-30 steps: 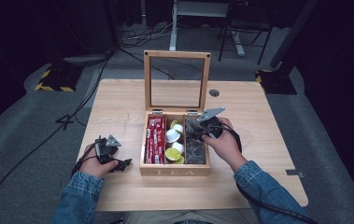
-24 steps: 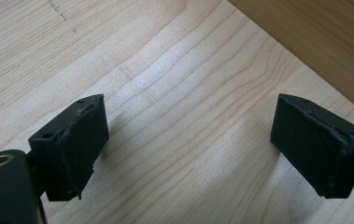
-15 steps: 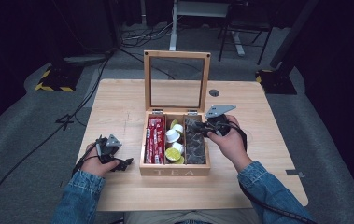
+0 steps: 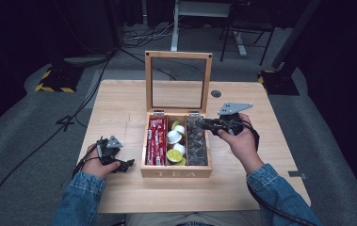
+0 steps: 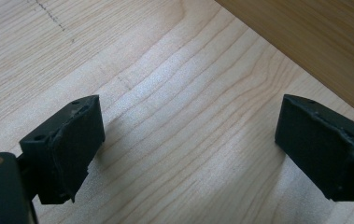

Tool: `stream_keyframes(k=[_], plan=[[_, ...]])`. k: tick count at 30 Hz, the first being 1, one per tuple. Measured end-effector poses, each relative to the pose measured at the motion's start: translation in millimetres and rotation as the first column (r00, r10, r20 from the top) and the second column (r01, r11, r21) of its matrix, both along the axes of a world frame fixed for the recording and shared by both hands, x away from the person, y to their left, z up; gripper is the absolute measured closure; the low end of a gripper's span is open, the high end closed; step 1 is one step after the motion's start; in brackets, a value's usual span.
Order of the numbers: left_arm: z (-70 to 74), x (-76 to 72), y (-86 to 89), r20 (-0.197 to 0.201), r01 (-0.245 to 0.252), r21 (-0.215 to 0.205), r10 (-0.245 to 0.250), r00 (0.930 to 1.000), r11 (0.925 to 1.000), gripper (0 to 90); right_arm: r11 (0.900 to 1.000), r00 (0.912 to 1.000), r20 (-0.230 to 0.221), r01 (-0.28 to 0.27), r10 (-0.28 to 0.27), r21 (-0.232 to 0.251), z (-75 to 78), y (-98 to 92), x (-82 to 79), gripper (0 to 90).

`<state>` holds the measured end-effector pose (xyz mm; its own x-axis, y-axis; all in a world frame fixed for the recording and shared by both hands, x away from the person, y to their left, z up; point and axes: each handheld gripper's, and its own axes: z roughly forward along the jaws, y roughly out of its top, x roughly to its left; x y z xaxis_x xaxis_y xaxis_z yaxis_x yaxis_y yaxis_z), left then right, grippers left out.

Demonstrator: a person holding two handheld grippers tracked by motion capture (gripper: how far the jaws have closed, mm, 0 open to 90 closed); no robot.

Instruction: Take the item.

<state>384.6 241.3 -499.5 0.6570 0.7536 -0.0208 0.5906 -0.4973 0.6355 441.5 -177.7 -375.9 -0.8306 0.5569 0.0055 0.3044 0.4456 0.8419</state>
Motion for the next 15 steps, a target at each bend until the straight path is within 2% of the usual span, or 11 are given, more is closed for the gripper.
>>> stream_keyframes(k=[15], plan=[[-3.5,2.2,2.7,0.024,0.026,-0.024,-0.025,0.9994,0.9994,6.5,0.997,0.9959,0.039,0.081,-0.082,0.013,24.3,-46.7,-10.1,79.1]])
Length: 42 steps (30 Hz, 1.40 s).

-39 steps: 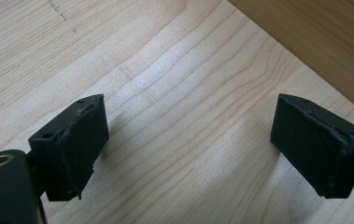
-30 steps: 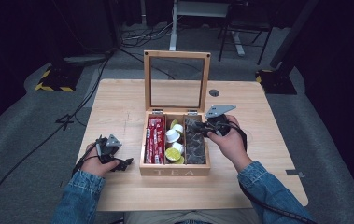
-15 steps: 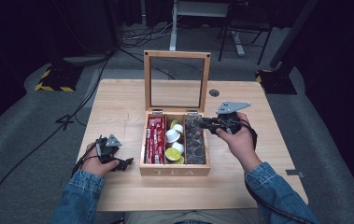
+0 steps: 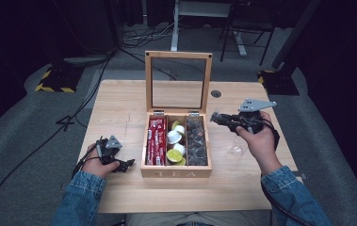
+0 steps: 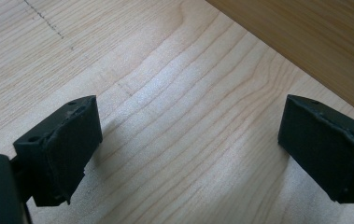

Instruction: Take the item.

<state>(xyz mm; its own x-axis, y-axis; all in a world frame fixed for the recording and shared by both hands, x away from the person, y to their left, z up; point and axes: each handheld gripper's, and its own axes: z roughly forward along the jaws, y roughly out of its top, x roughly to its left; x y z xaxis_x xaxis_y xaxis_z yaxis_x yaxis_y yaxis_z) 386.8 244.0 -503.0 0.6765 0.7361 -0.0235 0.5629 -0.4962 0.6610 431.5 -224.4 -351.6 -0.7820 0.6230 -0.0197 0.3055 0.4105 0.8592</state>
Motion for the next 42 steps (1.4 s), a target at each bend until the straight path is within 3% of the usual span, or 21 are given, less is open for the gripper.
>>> stream_keyframes(k=[12,23,29,31,34,35,38,42], plan=[[-1.4,1.8,1.0,0.010,0.013,-0.006,-0.013,0.9999,0.9999,4.7,0.998,0.9982,-0.006,0.059,-0.059,-0.019,4.7,-31.1,-5.6,79.1],[-1.5,2.7,0.9,0.009,0.016,-0.007,-0.016,0.9998,0.9998,4.5,0.990,0.9900,-0.022,0.138,-0.139,-0.041,2.6,-62.6,-10.6,79.0],[-1.6,2.9,0.9,0.008,0.017,-0.008,-0.017,0.9998,0.9998,4.4,0.982,0.9843,-0.029,0.172,-0.174,-0.072,-0.3,-72.5,-11.1,79.0],[-1.4,2.9,0.9,0.007,0.017,-0.007,-0.017,0.9998,0.9998,4.4,0.979,0.9829,-0.031,0.178,-0.182,-0.095,-0.9,-75.2,-11.1,78.9],[-1.4,2.9,0.9,0.007,0.017,-0.007,-0.017,0.9998,0.9998,4.4,0.967,0.9789,-0.010,0.200,-0.204,-0.160,-0.8,-78.2,-11.8,79.0],[-1.4,2.9,0.9,0.007,0.017,-0.007,-0.017,0.9998,0.9998,4.3,0.967,0.9789,-0.010,0.200,-0.204,-0.160,-0.8,-78.2,-11.8,79.0],[-1.5,2.9,0.9,0.007,0.017,-0.008,-0.017,0.9998,0.9998,4.3,0.962,0.9765,-0.041,0.201,-0.212,-0.184,-5.3,-80.6,-11.1,79.0],[-1.4,2.9,0.9,0.007,0.018,-0.007,-0.017,0.9998,0.9998,4.3,0.964,0.9757,-0.074,0.189,-0.206,-0.186,-12.1,-81.4,-10.7,79.0]])
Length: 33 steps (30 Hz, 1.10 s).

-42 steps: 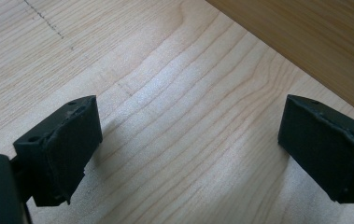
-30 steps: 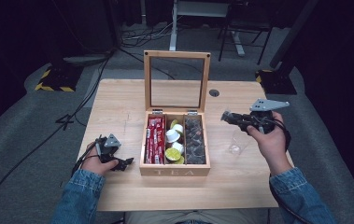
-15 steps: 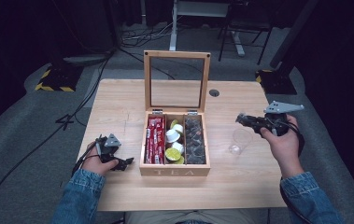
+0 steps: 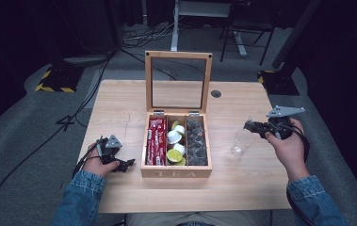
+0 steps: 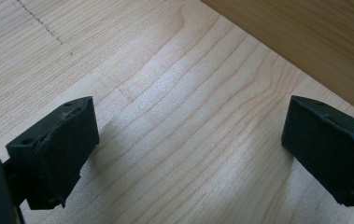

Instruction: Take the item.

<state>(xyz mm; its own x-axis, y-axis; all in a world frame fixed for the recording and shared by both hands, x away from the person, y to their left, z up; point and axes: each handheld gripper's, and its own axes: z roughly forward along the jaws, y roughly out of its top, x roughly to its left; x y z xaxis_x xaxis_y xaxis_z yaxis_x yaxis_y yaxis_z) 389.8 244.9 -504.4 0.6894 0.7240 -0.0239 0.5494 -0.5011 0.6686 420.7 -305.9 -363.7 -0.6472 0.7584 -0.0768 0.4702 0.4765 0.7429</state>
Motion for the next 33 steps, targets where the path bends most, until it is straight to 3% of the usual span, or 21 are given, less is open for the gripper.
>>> stream_keyframes(k=[17,24,33], plan=[[-0.2,0.2,-0.3,0.002,-0.003,-0.001,0.003,1.0000,1.0000,4.1,0.999,0.9939,-0.107,-0.029,0.027,-0.019,-25.4,3.5,-2.0,77.7],[-0.2,0.1,-0.4,0.002,-0.004,-0.001,0.004,1.0000,1.0000,4.1,0.999,0.9952,-0.094,-0.025,0.028,0.033,-29.7,4.9,-2.1,53.3],[-0.2,0.6,-0.3,0.000,-0.004,-0.003,0.004,1.0000,1.0000,4.1,0.997,0.9986,-0.052,-0.004,0.008,0.072,-29.3,8.9,0.3,39.6]])
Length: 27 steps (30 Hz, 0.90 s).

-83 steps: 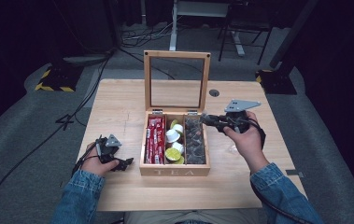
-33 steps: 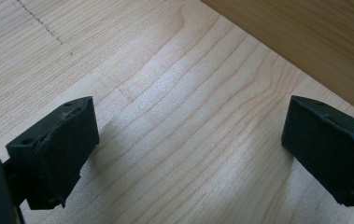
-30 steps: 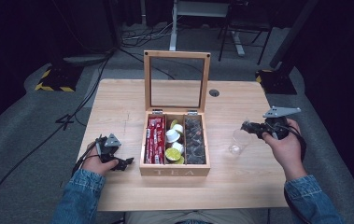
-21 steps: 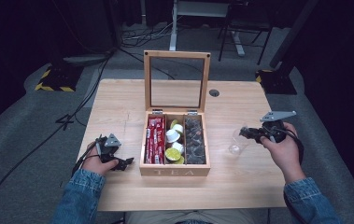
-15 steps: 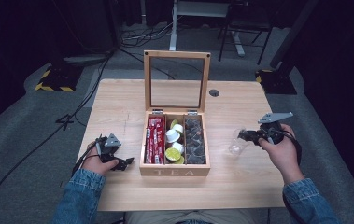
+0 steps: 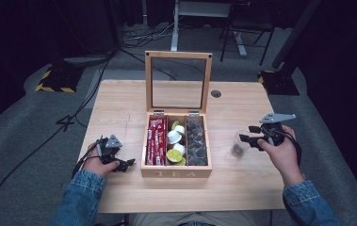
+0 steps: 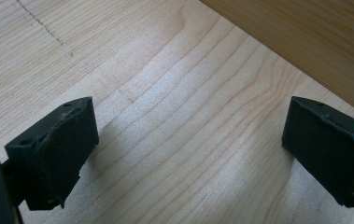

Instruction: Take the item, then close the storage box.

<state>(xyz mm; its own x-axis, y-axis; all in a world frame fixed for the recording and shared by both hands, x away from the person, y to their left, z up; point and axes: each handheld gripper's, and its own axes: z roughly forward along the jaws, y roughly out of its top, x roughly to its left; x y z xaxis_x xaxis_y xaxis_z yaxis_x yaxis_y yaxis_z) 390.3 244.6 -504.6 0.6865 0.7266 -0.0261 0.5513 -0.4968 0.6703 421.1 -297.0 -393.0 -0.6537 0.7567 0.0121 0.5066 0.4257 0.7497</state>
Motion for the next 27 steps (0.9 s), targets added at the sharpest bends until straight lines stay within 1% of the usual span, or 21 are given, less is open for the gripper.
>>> stream_keyframes(k=[3,4,5,6,7,8,10,13,16,18,19,20,21,24,25,26,27], plan=[[0.0,0.1,0.0,0.000,-0.001,0.000,0.001,1.0000,1.0000,4.1,0.999,0.9995,0.022,0.023,-0.024,0.039,4.9,1.5,2.2,35.6],[0.0,0.1,0.0,0.000,-0.001,0.000,0.001,1.0000,1.0000,4.1,0.999,0.9995,0.022,0.023,-0.024,0.039,4.9,1.5,2.2,35.6],[0.0,0.1,-0.1,0.001,-0.001,0.001,0.001,1.0000,1.0000,4.1,0.997,0.9988,0.032,0.034,-0.036,0.063,10.3,3.8,5.0,33.8],[0.0,-0.1,-0.3,0.001,-0.004,0.001,0.004,1.0000,1.0000,4.1,0.997,0.9985,0.043,0.032,-0.035,0.069,13.1,5.1,6.8,33.3],[0.0,-0.1,-0.3,0.001,-0.004,0.001,0.004,1.0000,1.0000,4.1,0.997,0.9985,0.043,0.032,-0.035,0.069,13.1,5.1,6.8,33.3],[0.1,0.0,-0.9,0.001,-0.010,0.002,0.010,0.9999,0.9999,4.1,0.996,0.9981,0.050,0.030,-0.035,0.086,20.5,9.5,10.8,32.7],[-0.1,0.1,-2.3,0.003,-0.023,0.003,0.023,0.9997,0.9997,4.1,0.995,0.9975,0.064,0.025,-0.031,0.099,29.8,15.8,16.9,31.7],[0.1,-0.1,-2.2,0.008,-0.026,0.008,0.026,0.9996,0.9996,4.1,0.992,0.9938,0.111,-0.002,-0.012,0.126,52.5,31.4,29.2,30.3],[0.0,-1.3,-2.1,0.001,-0.033,0.004,0.033,0.9994,0.9994,4.2,0.992,0.9902,0.139,-0.005,-0.012,0.123,67.3,43.0,40.6,29.0],[0.2,-3.0,-1.8,-0.002,-0.048,0.005,0.048,0.9989,0.9989,4.3,0.991,0.9885,0.151,-0.014,-0.006,0.130,74.7,50.5,48.6,29.0],[0.5,-3.3,-1.3,0.006,-0.050,0.014,0.050,0.9987,0.9987,4.3,0.991,0.9880,0.154,-0.018,-0.004,0.136,77.6,54.0,52.9,28.7],[0.2,-4.4,-1.7,-0.001,-0.060,0.006,0.060,0.9982,0.9982,4.3,0.990,0.9876,0.157,-0.018,-0.004,0.140,80.1,57.4,57.1,27.8],[0.3,-5.0,-1.6,0.000,-0.064,0.007,0.064,0.9979,0.9979,4.3,0.989,0.9882,0.153,-0.017,-0.006,0.144,82.7,61.0,60.9,26.3],[0.1,-7.7,-0.8,0.002,-0.081,0.002,0.081,0.9967,0.9967,4.4,0.990,0.9861,0.166,-0.032,0.008,0.141,91.1,72.2,74.2,22.9],[0.1,-7.7,-0.8,0.002,-0.081,0.002,0.081,0.9967,0.9967,5.7,0.990,0.9861,0.166,-0.032,0.008,0.141,91.1,72.2,74.2,22.9],[0.4,-9.0,0.1,0.006,-0.090,0.001,0.090,0.9959,0.9960,5.7,0.989,0.9851,0.171,-0.041,0.017,0.140,95.1,77.7,81.7,20.3],[0.6,-10.4,1.6,0.015,-0.103,-0.003,0.103,0.9946,0.9947,7.8,0.988,0.9840,0.177,-0.046,0.020,0.144,96.9,80.3,85.9,19.2]])
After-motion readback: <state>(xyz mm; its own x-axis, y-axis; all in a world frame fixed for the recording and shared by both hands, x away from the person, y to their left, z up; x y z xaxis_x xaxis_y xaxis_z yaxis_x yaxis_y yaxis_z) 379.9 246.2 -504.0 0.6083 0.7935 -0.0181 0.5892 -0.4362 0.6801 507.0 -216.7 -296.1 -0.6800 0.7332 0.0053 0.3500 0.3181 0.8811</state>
